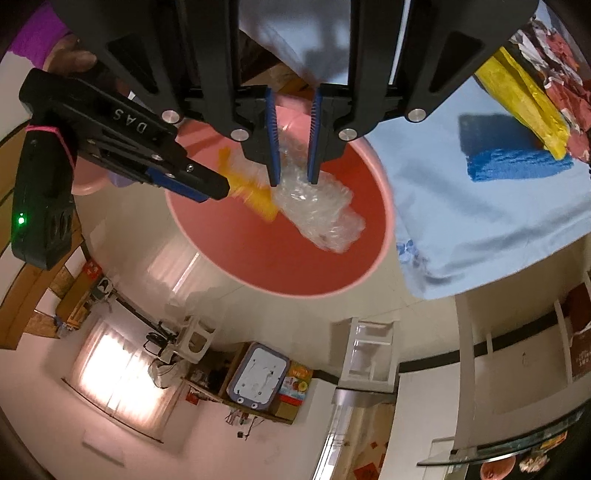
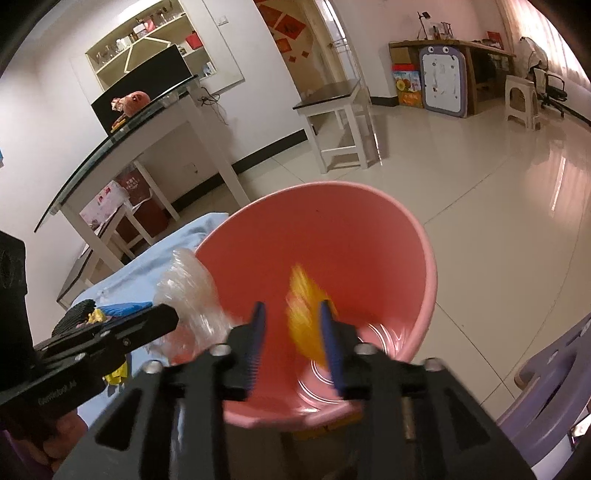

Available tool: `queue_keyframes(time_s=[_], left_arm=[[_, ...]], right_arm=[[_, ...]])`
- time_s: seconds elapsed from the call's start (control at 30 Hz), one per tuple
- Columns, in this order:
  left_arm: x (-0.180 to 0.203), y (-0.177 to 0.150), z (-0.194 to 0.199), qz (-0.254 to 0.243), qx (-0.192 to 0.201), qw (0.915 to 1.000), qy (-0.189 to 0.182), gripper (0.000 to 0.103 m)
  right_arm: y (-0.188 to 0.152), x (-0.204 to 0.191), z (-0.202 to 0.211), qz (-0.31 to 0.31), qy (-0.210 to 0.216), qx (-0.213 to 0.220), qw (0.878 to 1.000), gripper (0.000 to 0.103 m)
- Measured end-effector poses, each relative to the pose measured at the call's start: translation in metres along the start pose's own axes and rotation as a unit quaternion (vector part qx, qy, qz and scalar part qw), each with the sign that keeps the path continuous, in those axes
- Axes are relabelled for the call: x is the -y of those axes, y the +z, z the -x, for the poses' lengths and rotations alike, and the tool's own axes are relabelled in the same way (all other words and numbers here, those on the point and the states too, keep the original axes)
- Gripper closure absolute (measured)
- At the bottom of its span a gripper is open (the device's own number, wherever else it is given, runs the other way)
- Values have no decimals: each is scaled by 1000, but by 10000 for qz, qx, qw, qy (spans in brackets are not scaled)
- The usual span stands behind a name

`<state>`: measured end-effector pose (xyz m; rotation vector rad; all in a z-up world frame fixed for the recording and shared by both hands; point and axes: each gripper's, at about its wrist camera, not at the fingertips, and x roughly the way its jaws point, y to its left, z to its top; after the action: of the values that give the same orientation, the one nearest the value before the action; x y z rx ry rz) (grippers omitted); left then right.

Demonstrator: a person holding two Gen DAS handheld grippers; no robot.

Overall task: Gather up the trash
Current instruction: 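Carry both items over the pink bucket and open both tools to drop them, then grasp the clear plastic bag with the left tool while the right tool grasps the blue mesh sponge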

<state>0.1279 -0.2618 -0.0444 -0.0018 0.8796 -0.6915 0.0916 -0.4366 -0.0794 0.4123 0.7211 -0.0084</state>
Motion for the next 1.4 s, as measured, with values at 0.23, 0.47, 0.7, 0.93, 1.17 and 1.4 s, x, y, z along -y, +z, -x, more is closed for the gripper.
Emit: queue_keyframes(time_s=[0.23,0.47,0.7,0.93,1.17,1.4], left_arm=[[-17,3,5,242,80,9996,-82,68],[-17,-2,53,36,540,9982,243,68],[-38,-18,117,-14,928,9915,910,68],[-90,-62,190,468,1178,9782,1646,68],[-138,-105,227,1078,1034,9665,2088,68],[-165,-128,218,1435,668,9660,2045,68]], right_arm=[[-3,-10,2,-13,-28,22,10000,67],[-2,-46,22,314,93,218,9992,63],[-10,-98,29,666,460,233,9964,59],[-25,-148,27,950,907,75,9913,58],[-40,-170,23,1131,1073,-118,9877,58],[-54,-177,14,1292,1029,-342,9857,58]])
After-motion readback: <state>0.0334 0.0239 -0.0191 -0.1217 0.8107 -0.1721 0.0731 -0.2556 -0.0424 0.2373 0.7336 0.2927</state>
